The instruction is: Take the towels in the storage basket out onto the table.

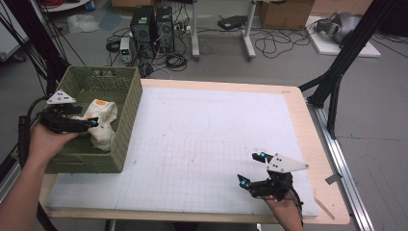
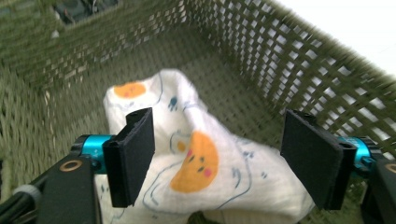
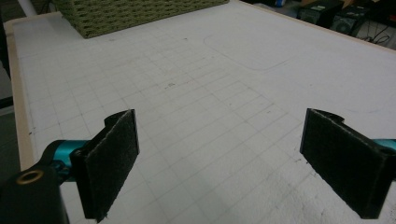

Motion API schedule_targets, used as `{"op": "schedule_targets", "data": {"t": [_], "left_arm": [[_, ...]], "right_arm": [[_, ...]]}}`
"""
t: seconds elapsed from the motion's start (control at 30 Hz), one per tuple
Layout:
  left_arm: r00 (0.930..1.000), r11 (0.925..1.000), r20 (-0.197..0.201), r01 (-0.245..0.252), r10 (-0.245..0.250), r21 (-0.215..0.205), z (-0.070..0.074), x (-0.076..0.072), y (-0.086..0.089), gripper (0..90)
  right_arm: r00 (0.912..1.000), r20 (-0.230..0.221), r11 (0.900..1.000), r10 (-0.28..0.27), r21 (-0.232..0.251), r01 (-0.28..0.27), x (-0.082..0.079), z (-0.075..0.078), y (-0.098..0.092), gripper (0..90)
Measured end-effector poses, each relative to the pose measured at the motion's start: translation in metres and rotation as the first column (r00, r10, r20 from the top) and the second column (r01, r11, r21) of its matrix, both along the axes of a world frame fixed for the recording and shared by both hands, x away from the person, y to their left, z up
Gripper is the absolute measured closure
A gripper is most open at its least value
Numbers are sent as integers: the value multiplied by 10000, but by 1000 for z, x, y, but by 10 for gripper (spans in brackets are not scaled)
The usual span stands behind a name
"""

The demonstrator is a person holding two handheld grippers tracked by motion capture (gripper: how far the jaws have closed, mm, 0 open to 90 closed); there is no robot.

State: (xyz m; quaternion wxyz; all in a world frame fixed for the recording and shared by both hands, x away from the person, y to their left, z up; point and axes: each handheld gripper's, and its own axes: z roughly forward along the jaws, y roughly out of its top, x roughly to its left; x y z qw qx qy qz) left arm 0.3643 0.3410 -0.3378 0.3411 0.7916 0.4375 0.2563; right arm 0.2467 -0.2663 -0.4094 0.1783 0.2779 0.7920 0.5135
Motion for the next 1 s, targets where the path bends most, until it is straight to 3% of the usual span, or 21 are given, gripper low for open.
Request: {"op": "schedule_targets", "data": {"t": [0.27,0.43,0.47,0.67,0.7,0.77,0.87,1.0], "left_arm": [[9971,9991,-742,-162,190,382,-11,9,4,310],[9950,9984,-952,-262,309,497,-17,12,4,327],[9926,9982,-1174,-230,294,555,-18,14,4,338],[9869,9958,-1592,-130,273,905,-21,17,1,480],[9843,9938,-1748,-45,240,1112,-22,18,-1,560],[9827,9927,-1841,19,205,1207,-23,18,-2,583],[9775,9901,-2103,114,185,1402,-25,20,-3,722],[9754,9911,-2201,171,125,1317,-25,20,-3,804]], "right_arm": [[10000,-41,10000,-10,43,10,0,0,1,109],[10000,-10,10000,4,23,-4,1,0,1,109],[10000,-15,10000,6,28,-6,1,0,1,109],[10000,7,10000,20,46,-20,1,0,1,109],[10000,24,10000,18,25,-18,1,0,1,109],[10000,17,10000,18,39,-18,1,0,1,109],[10000,-39,10000,-8,77,9,0,0,1,109],[10000,-32,10000,-5,87,5,0,0,0,109]]}}
